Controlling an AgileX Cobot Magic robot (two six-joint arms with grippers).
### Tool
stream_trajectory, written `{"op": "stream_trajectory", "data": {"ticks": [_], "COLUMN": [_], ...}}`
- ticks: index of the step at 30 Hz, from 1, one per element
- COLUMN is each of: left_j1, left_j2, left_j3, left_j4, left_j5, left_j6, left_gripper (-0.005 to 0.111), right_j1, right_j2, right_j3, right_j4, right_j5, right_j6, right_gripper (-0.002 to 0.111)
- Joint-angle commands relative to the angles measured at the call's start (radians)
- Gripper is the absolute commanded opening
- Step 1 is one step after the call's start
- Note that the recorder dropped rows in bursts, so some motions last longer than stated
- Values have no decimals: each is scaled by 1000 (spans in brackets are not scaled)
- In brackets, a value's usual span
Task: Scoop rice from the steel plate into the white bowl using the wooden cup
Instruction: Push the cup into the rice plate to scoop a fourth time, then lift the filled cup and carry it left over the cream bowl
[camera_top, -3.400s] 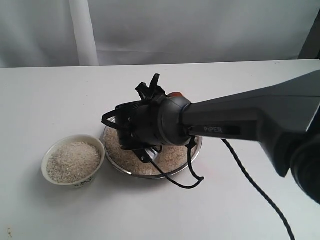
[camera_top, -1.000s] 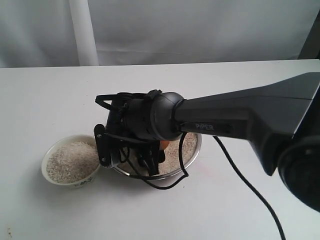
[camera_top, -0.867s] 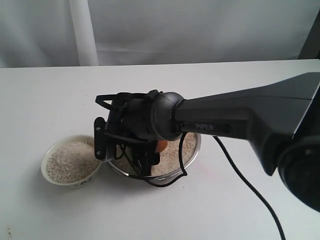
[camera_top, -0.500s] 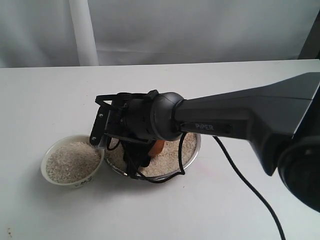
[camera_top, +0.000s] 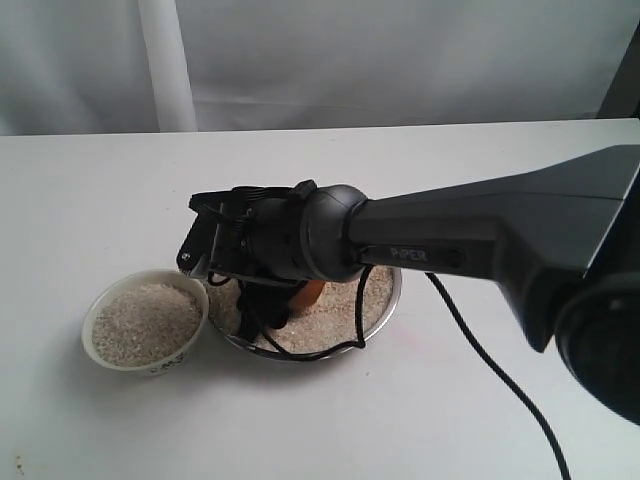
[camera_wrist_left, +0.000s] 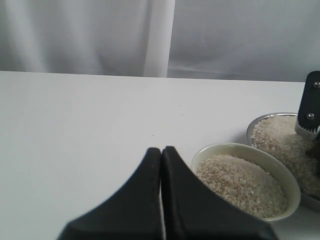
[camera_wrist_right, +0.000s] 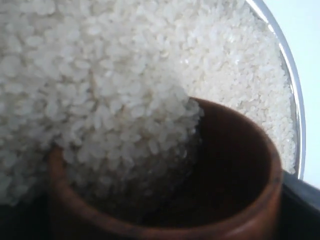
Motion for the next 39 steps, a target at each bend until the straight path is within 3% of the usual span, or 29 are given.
{"op": "stream_trajectory", "data": {"ticks": [1,13,20,30,39], "left_j1": [-4,-4,-4,-4,-4], "left_j2": [-3,-3,-3,-3,-3], "left_j3": [-3,-3,-3,-3,-3], "left_j4": [-5,-5,-5,-5,-5], "left_j5": [-6,-6,-6,-6,-6], "left_j6": [-4,-2,-2,-4,-2], "left_gripper": [0,0,0,0,0], "right_j1": [0,-31,-95,-210,-219], "right_j2": [-19,-142,-243,-296,-299], "right_j3": [-1,175,324,536,563], "right_j4": [-30,-71,-87,34,77], "right_j5": [-39,-243,-517,-1026,-1063], "right_j6": [48,167,204,-11,-136], "right_gripper": [0,0,0,0,0]}}
